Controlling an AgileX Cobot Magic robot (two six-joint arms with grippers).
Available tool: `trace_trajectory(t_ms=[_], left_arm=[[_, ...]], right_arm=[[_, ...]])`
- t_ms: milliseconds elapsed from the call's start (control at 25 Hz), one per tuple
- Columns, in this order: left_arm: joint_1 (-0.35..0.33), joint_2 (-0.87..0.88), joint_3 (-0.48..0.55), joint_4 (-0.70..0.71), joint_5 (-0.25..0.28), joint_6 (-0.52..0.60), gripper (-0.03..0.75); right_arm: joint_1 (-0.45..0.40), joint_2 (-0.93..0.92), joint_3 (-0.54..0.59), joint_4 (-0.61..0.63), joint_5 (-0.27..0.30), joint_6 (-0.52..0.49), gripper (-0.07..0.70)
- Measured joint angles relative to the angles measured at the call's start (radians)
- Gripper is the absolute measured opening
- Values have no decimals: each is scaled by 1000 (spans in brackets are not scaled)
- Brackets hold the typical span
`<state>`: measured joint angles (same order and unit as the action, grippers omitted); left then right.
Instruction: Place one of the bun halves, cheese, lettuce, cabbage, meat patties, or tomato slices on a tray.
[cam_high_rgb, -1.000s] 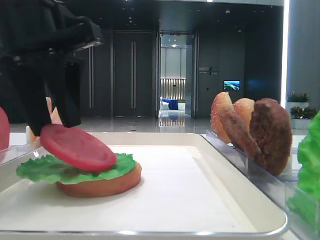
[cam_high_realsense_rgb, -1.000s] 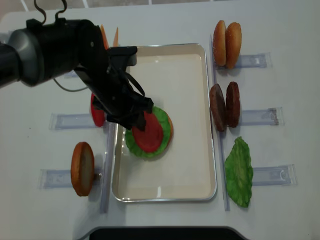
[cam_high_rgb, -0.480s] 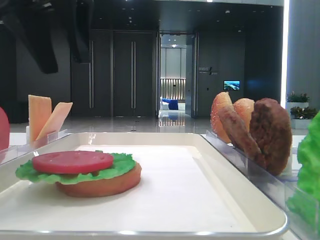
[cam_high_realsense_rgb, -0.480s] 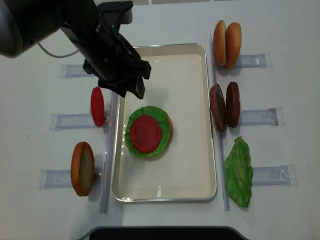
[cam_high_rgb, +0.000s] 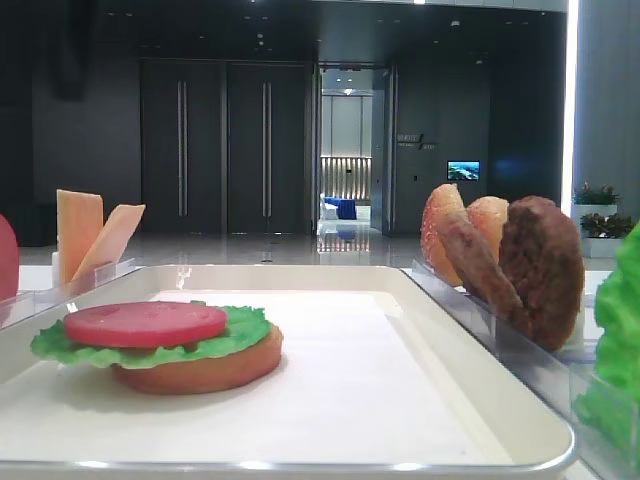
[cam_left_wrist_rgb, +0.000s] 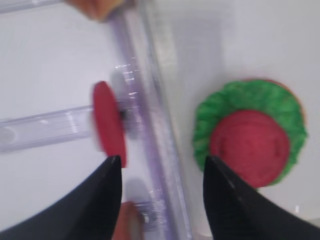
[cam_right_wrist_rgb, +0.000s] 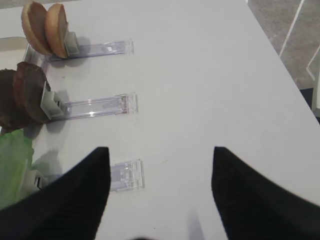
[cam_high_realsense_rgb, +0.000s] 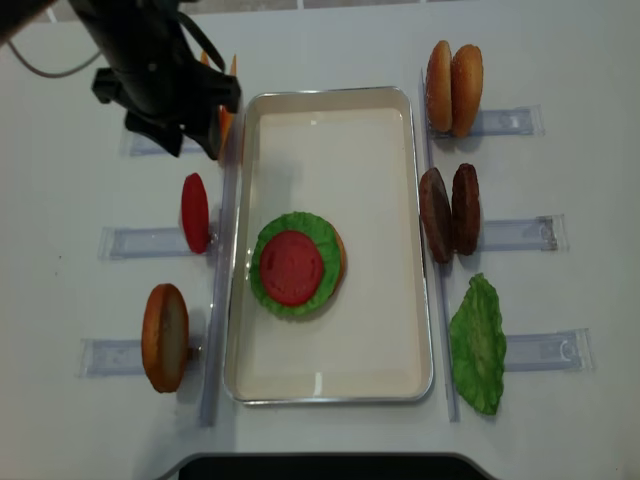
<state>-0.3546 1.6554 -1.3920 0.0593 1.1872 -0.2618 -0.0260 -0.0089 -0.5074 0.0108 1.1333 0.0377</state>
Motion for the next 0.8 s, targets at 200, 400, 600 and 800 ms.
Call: trace_trajectory(t_ms=[200, 400, 600, 800], left_arm=[[178, 0, 0, 164, 27, 32, 401], [302, -33, 41, 186, 26, 104, 401], [329, -274, 370, 162, -67, 121, 401], [329, -497, 702, 134, -111, 121, 401]], right_arm=[[0, 0, 0, 0, 0, 0, 423], [0, 0, 0, 0, 0, 0, 423], [0, 0, 0, 0, 0, 0, 423], [0, 0, 0, 0, 0, 0, 423]])
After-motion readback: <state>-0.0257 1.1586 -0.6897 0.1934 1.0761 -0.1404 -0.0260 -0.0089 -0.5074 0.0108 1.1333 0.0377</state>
